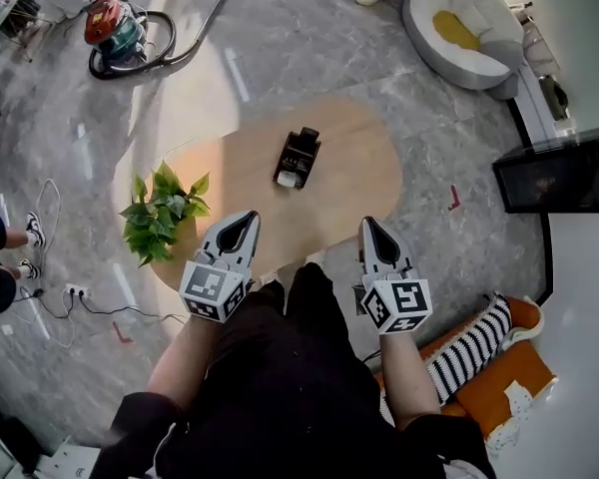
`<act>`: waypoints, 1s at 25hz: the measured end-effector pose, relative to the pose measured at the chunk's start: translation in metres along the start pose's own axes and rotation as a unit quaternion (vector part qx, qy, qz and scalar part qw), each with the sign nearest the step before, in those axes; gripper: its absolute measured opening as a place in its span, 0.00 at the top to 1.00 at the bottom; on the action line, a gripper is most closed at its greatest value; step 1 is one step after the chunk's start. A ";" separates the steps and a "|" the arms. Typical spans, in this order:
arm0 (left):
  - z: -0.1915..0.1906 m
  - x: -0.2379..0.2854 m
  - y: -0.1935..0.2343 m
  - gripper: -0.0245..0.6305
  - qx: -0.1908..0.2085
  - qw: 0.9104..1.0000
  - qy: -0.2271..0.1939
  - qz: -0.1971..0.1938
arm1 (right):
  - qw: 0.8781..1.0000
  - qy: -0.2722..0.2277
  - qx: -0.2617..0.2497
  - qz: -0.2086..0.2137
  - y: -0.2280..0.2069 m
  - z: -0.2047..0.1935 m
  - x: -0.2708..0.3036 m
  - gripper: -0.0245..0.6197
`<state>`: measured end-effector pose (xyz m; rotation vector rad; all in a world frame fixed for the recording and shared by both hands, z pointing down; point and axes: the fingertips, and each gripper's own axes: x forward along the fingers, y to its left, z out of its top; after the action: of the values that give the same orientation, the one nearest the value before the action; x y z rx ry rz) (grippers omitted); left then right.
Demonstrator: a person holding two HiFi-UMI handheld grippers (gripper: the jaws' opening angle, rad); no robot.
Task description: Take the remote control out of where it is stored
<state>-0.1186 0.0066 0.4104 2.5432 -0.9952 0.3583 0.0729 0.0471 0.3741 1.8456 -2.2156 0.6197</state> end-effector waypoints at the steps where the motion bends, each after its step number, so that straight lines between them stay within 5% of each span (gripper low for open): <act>1: -0.007 0.009 0.002 0.95 0.000 1.000 0.012 0.005 | 1.000 0.006 0.004 -0.001 -0.003 -0.004 0.003 0.95; 11: -0.072 0.098 0.020 0.94 -0.008 0.988 0.133 0.074 | 0.996 0.071 -0.003 0.054 -0.034 -0.028 0.063 0.95; 20: -0.170 0.190 0.046 0.46 -0.055 0.963 0.231 0.127 | 0.986 0.143 -0.003 0.081 -0.101 -0.053 0.086 0.95; 25: -0.213 0.223 0.063 0.45 -0.052 0.944 0.291 0.144 | 0.983 0.166 0.004 0.076 -0.137 -0.067 0.093 0.95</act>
<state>-0.0226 -0.0750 0.6996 1.9975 -1.0972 1.0373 0.1788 -0.0252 0.4974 1.4571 -2.1419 0.8930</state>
